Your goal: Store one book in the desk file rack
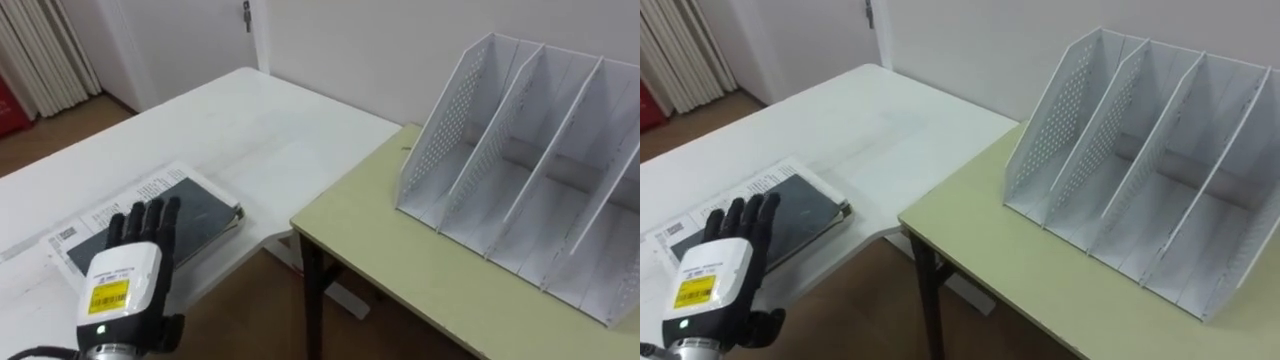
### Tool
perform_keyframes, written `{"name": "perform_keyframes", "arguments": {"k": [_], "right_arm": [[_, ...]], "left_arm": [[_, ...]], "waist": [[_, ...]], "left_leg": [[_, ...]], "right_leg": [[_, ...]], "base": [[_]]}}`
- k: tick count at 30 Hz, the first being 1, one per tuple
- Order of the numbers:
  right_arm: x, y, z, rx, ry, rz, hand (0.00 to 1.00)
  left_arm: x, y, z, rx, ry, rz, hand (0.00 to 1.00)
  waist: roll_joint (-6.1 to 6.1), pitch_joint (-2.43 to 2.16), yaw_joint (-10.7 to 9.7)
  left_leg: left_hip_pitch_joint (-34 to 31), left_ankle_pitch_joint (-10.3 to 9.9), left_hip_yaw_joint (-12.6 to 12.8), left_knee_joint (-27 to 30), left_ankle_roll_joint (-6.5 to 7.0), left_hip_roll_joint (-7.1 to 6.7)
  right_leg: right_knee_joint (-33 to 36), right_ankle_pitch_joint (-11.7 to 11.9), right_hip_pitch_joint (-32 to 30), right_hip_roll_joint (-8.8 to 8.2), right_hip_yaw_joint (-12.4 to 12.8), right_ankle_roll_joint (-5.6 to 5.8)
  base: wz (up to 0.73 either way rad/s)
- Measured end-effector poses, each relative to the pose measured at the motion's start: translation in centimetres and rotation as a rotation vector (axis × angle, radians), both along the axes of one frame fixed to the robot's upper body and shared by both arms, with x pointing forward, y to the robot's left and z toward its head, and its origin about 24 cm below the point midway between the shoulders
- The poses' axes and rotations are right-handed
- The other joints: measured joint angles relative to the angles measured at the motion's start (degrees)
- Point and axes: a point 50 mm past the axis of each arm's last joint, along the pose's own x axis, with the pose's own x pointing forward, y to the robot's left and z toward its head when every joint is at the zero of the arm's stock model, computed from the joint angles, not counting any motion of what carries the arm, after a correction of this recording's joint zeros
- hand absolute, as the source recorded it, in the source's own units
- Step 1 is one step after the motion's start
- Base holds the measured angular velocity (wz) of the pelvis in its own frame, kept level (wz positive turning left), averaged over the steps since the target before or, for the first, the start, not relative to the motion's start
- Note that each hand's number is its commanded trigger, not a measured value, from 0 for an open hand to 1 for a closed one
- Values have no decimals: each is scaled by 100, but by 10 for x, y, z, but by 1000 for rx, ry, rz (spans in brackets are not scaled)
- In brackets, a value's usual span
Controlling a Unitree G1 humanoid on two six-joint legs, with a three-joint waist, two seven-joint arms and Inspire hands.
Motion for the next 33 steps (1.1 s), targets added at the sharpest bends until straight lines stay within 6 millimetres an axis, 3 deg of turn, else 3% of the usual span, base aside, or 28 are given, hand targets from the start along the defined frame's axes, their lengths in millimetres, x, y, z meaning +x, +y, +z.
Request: {"name": "perform_keyframes", "arguments": {"k": [8, 18, 19, 20, 24, 25, 33], "right_arm": [[-2, -8, 2, -35, 30, 14, 0], [-15, -14, 2, -101, 144, 163, 0], [-19, -14, 2, -105, 165, 184, 0], [-22, -14, 2, -111, 191, 212, 0], [-27, -15, 2, -126, 226, 257, 0], [-28, -15, 2, -127, 229, 259, 0], [-26, -15, 3, -150, 235, 291, 0]], "left_arm": [[-2, 4, -7, -61, 43, 40, 0], [-6, 8, -17, -170, 135, 95, 0], [-6, 8, -18, -171, 144, 97, 10], [-6, 8, -18, -172, 152, 99, 36], [-6, 9, -19, -170, 162, 108, 95], [-4, 10, -16, -165, 144, 111, 100], [10, 19, -1, -137, 60, 152, 100]], "waist": [[79, -8, 11], [161, 22, -16], [169, 23, -20], [169, 23, -25], [167, 23, -37], [163, 21, -32], [148, 16, 2]], "left_leg": [[-9, 0, 18, 0, 0, -3], [7, -1, -9, 19, 1, -2], [9, -1, -5, 26, 1, -1], [5, -1, 2, 39, 1, 0], [16, -1, 1, 52, 2, -2], [20, 0, 3, 58, 2, -4], [102, 1, 30, 48, 6, -6]], "right_leg": [[11, 1, 5, -2, -9, 0], [44, 5, 3, -10, -41, -1], [46, 5, 4, -10, -39, -2], [46, 4, 4, -8, -38, -2], [52, 3, 11, -12, -25, -2], [61, 2, 12, -14, -23, -1], [120, -40, 19, -11, 85, 11]], "base": [[0], [0], [0], [0], [0], [0], [-5]]}}
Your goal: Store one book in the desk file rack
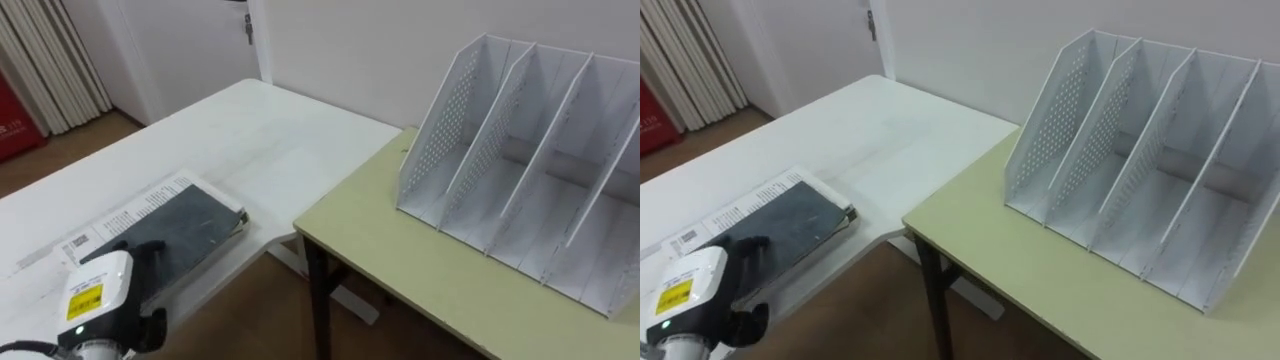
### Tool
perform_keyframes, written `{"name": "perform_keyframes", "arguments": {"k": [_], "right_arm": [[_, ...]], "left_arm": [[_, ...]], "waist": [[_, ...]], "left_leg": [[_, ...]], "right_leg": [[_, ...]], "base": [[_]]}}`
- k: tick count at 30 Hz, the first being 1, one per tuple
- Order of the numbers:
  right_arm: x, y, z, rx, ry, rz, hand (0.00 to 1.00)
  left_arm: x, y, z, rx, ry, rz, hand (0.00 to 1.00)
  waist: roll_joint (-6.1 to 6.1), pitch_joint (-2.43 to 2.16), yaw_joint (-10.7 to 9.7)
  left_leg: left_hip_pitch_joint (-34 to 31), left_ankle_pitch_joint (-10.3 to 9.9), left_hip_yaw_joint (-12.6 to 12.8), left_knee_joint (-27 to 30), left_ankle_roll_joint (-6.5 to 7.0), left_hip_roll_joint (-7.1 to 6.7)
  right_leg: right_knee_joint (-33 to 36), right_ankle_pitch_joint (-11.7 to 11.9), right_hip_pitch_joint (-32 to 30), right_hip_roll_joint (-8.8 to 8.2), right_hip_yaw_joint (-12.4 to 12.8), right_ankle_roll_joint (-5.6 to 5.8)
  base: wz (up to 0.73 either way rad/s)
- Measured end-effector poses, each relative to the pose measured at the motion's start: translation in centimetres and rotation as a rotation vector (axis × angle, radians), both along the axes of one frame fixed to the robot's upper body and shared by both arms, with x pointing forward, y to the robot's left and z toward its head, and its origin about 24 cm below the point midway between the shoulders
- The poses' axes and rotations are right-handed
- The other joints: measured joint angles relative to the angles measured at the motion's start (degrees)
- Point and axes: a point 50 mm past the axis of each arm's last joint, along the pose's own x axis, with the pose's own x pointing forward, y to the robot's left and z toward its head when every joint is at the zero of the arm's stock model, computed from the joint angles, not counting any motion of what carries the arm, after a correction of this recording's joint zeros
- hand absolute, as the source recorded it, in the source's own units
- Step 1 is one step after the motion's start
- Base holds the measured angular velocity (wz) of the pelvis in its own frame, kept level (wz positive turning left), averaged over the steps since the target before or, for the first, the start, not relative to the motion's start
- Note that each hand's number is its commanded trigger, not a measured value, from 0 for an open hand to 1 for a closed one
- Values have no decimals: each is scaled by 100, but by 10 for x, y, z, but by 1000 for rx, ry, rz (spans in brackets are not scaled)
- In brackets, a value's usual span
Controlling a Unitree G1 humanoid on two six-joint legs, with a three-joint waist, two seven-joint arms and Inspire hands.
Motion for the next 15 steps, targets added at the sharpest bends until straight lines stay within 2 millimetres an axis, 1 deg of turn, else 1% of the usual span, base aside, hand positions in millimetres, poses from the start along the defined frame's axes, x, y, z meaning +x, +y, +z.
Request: {"name": "perform_keyframes", "arguments": {"k": [6, 10, 15], "right_arm": [[-3, 0, 0, -5, 20, 5, 0], [-5, 0, 0, -8, 30, 2, 0], [-6, 0, 0, -9, 39, -1, 0]], "left_arm": [[1, 0, 3, 39, -23, 10, 100], [1, 1, 3, 42, -26, 14, 100], [2, -1, 4, 63, -24, 8, 100]], "waist": [[3, -8, 1], [-1, -41, 0], [-8, -45, -2]], "left_leg": [[2, 0, 10, -6, 0, 0], [5, 0, 21, 2, 0, -3], [8, 0, 25, 3, 0, -3]], "right_leg": [[8, 2, -2, 6, 13, -3], [16, 2, 4, 5, 38, -4], [-3, -1, -4, 2, 43, -2]], "base": [[0], [-2], [-1]]}}
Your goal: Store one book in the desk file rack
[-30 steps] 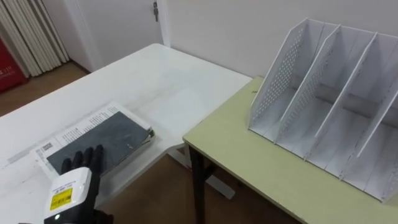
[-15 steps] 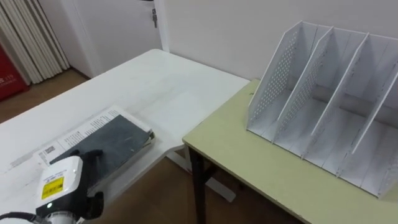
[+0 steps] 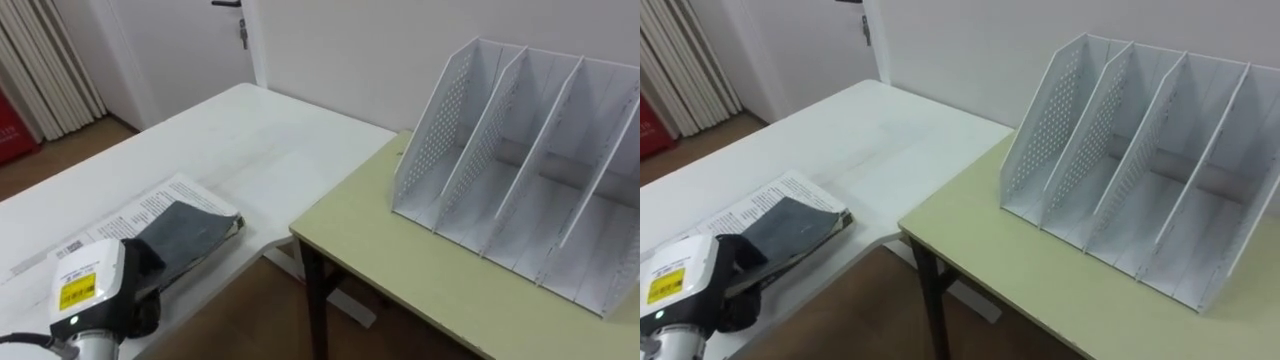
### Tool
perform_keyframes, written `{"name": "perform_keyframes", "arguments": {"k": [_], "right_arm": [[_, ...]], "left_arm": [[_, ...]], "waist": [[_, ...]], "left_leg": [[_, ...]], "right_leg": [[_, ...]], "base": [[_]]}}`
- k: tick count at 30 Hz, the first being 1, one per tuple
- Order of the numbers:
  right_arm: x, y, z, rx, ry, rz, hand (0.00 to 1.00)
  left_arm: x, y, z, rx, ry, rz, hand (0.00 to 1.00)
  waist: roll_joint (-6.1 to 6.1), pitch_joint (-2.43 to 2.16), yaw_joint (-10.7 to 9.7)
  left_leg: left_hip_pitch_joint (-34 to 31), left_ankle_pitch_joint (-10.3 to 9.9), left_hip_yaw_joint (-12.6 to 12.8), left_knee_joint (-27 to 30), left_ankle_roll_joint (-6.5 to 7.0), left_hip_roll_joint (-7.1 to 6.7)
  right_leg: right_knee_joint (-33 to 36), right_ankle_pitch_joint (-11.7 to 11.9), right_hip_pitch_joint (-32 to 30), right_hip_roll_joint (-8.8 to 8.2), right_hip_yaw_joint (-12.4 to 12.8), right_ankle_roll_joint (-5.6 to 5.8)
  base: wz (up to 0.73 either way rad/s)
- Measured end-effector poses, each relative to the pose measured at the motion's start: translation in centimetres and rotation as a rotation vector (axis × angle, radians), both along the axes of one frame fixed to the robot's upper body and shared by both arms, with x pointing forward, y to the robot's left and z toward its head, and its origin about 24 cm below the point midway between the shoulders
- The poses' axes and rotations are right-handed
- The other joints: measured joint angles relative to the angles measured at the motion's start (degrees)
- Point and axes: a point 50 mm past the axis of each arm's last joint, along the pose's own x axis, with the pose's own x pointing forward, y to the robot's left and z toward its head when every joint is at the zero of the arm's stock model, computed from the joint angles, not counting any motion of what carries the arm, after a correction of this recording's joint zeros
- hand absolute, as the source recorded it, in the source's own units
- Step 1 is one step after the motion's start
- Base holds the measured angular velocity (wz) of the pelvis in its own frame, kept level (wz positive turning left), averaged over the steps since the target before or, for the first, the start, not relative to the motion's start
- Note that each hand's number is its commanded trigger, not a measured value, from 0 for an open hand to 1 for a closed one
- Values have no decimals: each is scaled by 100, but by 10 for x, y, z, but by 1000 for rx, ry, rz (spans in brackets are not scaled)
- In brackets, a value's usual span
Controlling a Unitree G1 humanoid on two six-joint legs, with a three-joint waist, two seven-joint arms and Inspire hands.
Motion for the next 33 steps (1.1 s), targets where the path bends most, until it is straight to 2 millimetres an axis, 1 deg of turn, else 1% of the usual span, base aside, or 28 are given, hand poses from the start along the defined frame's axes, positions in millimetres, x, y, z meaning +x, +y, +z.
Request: {"name": "perform_keyframes", "arguments": {"k": [12, 15, 18, 21, 22, 23, 24, 25, 26, 28, 30, 32, 33], "right_arm": [[2, 0, 0, 3, -8, -19, 0], [8, 1, 0, -2, -29, -19, 0], [22, 2, 1, -3, -82, -4, 0], [39, 5, 3, 9, -170, 7, 0], [49, 8, 5, 18, -218, 6, 0], [59, 12, 6, 39, -274, -3, 0], [64, 14, 7, 49, -300, -2, 0], [73, 18, 9, 70, -348, 12, 0], [82, 22, 12, 97, -393, 30, 0], [94, 30, 15, 137, -453, 48, 0], [101, 37, 17, 184, -493, 49, 0], [108, 44, 19, 235, -517, 77, 0], [110, 46, 20, 246, -523, 88, 0]], "left_arm": [[3, -2, 3, -13, -12, 1, 100], [4, -1, 4, -60, -25, 10, 100], [5, 1, 9, -108, -48, 14, 100], [7, -3, 17, -165, -87, 0, 100], [8, -5, 21, -184, -106, -8, 100], [9, -8, 26, -201, -132, -26, 100], [10, -10, 29, -217, -149, -38, 100], [12, -14, 35, -249, -180, -62, 100], [13, -17, 40, -288, -210, -87, 100], [13, -20, 43, -353, -236, -104, 100], [14, -24, 44, -413, -250, -116, 100], [14, -28, 47, -466, -271, -148, 100], [14, -28, 48, -486, -280, -155, 100]], "waist": [[-3, -1, 13], [-7, 0, 12], [-40, -2, 12], [-120, 11, 24], [-148, 26, 79], [-151, 29, 108], [-152, 34, 109], [-165, 45, 136], [-166, 62, 174], [-149, 80, 189], [-109, 77, 188], [-55, 62, 170], [-49, 61, 188]], "left_leg": [[9, 0, -9, -5, 0, 6], [4, 0, -9, 6, 0, 5], [-2, 0, -21, 26, 0, 2], [-21, 1, -31, 40, 1, 3], [-56, 1, -35, 48, 1, 14], [-109, 1, -35, 85, 0, 26], [-114, 0, -32, 112, 0, 29], [-168, 0, -19, 134, -1, 48], [-210, -1, -19, 140, -1, 59], [-241, -1, -20, 145, -2, 67], [-261, -3, -23, 143, -3, 71], [-296, -4, -24, 142, -3, 76], [-300, -3, -30, 139, -4, 77]], "right_leg": [[13, 3, 4, 6, 2, -3], [12, 2, -4, 2, -1, -3], [7, 2, -2, -7, -29, -2], [-7, 2, 9, -9, -84, -2], [-8, 3, -5, -9, -91, -3], [-21, 10, -17, -10, -113, -7], [-21, 11, -31, -15, -132, -7], [-18, 13, -75, -14, -142, -8], [-16, 38, -103, -2, -148, -14], [-20, 57, -108, 6, -160, -17], [-12, 59, -102, 7, -173, -18], [-5, 64, -123, 6, -217, -24], [-1, 64, -131, 6, -218, -25]], "base": [[0], [0], [4], [9], [4], [7], [10], [8], [5], [0], [0], [5], [3]]}}
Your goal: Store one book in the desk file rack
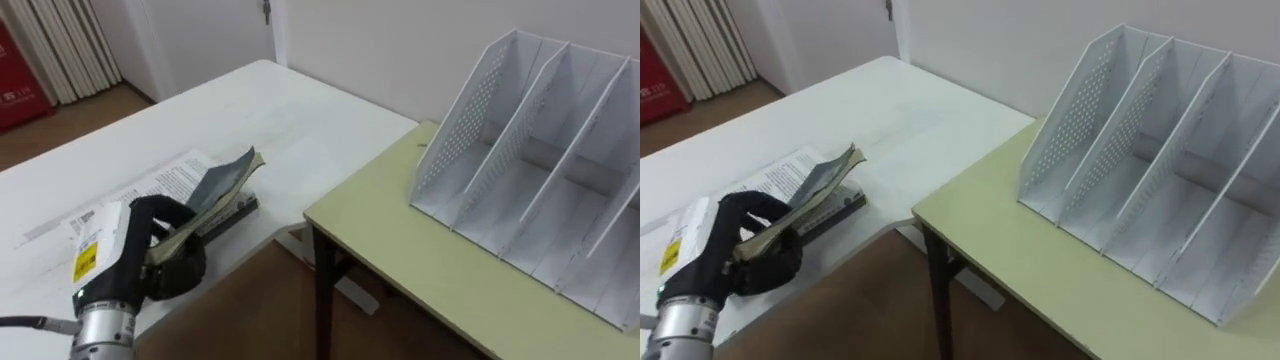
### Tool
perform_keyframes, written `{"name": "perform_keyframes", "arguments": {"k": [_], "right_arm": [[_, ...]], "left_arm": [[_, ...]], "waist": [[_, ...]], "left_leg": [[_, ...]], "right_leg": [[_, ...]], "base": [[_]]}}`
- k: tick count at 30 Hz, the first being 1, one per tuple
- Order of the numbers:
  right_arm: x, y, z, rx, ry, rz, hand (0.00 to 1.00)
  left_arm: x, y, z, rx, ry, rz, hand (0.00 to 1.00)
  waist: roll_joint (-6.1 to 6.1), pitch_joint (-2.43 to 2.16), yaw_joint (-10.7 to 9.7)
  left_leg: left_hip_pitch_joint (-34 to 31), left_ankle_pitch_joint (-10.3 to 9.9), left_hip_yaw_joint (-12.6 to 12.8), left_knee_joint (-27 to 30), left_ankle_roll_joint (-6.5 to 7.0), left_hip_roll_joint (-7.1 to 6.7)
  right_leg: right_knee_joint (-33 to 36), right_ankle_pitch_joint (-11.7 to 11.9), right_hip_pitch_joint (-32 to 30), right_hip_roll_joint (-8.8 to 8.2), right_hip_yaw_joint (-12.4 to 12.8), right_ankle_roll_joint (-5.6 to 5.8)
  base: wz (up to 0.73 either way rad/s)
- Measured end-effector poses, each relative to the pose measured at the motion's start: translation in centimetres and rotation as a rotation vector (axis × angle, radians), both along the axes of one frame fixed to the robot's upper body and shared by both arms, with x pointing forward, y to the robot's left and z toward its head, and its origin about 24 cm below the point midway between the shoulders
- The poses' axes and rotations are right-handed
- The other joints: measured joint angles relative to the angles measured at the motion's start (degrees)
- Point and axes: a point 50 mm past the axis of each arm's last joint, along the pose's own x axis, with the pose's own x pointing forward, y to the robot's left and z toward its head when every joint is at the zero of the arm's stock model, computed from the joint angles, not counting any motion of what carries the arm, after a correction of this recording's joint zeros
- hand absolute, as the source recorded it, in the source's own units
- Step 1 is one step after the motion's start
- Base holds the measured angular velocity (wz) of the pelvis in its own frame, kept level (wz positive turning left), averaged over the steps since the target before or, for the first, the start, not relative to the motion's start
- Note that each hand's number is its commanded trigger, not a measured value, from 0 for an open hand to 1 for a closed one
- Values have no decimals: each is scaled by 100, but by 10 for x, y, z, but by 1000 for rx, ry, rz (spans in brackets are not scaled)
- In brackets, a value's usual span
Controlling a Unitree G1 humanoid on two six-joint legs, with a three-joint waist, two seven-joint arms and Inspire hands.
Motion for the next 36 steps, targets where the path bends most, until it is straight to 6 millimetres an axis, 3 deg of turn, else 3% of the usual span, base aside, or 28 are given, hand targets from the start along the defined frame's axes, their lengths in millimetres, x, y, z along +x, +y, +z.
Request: {"name": "perform_keyframes", "arguments": {"k": [7, 9, 10, 16, 20, 29, 36], "right_arm": [[32, 27, 24, 134, -165, 172, 0], [40, 34, 34, 189, -227, 191, 0], [46, 41, 42, 223, -269, 214, 0], [65, 55, 69, 394, -404, 221, 0], [75, 61, 87, 489, -490, 224, 0], [98, 46, 140, 714, -757, 110, 0], [99, 48, 149, 775, -790, 127, 0]], "left_arm": [[1, -20, 19, -329, -98, -153, 100], [1, -24, 21, -421, -105, -200, 100], [1, -25, 21, -478, -100, -226, 100], [0, -31, 17, -760, -32, -375, 100], [-1, -35, 18, -935, -7, -504, 100], [-6, -36, 12, -1201, 34, -680, 100], [-8, -39, 10, -1217, 70, -748, 100]], "waist": [[13, -3, 93], [11, 14, 140], [9, 53, 151], [-25, 93, 199], [-27, 90, 204], [-37, 86, 245], [-37, 85, 207]], "left_leg": [[6, 0, 11, 1, -2, 16], [55, 0, 11, -8, -2, 18], [91, 0, 9, -6, -2, 21], [97, 0, 11, 7, -1, 20], [75, 0, 36, 9, -1, 20], [108, 0, 117, 21, -1, 32], [99, -4, 129, 78, 4, 39]], "right_leg": [[29, 4, -59, -16, 57, -7], [78, 4, -31, -20, 91, -7], [90, 4, -30, -21, 104, -7], [110, 4, -23, -26, 86, -7], [107, 4, -67, -29, 138, -8], [188, -10, -54, -29, 242, -6], [206, -7, -45, -26, 248, -11]], "base": [[-3], [-9], [-7], [-1], [-1], [-5], [0]]}}
